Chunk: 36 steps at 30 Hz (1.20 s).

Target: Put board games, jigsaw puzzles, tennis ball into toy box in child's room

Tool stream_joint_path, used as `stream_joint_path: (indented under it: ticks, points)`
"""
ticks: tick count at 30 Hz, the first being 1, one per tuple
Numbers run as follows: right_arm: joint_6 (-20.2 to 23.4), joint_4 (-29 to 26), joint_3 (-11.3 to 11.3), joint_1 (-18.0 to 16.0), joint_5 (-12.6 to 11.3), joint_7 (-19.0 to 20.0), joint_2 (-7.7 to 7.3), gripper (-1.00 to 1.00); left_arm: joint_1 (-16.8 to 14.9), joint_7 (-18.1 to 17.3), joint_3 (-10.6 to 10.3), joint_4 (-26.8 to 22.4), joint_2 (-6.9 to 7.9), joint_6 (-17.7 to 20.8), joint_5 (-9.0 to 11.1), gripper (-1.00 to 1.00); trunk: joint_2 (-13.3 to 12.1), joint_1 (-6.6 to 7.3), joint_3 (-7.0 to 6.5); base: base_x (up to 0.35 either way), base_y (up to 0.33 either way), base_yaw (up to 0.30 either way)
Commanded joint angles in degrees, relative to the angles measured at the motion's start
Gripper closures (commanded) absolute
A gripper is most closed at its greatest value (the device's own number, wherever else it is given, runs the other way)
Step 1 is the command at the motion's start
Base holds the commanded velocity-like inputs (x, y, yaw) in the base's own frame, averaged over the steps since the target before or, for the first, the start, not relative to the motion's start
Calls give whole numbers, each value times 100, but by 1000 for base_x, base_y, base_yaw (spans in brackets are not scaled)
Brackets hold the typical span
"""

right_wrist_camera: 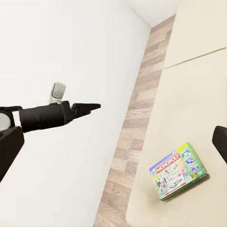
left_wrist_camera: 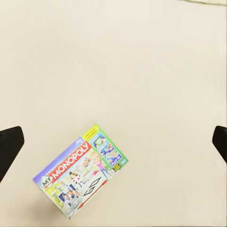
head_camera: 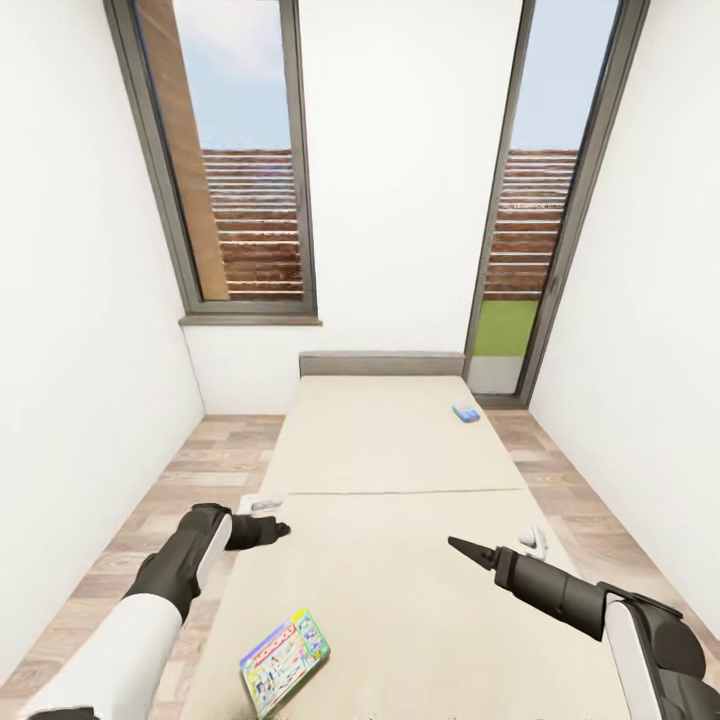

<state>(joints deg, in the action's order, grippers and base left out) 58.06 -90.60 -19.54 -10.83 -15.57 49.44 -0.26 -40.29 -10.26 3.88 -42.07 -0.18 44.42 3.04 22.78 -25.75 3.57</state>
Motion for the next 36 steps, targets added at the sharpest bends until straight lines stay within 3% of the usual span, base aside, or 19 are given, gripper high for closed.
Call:
stream_joint_path:
  ticks: [1,6,12,27,36]
  points:
    - [22,-1,-8,-6,19,37,0,-100,-80,-37,17,37,4,131,24,-100,14,-3,24,0,0,0]
    - [21,-1,-16,-7,19,52,-4,-100,-600,-172,36,422,25,571,23,-100,14,-3,70,0,0,0]
    - [15,-1,-15,-7,19,49,-1,-100,-1152,-179,42,1031,18,647,-6,-100,14,-3,126,0,0,0]
    - [13,-1,-15,-7,19,40,0,-100,-1324,-88,-4,1415,4,-43,-31,-100,14,-3,266,0,0,0]
    - [13,-1,-15,-7,19,40,0,-100,-1325,273,-11,2008,-13,-747,-40,-100,14,-3,349,0,0,0]
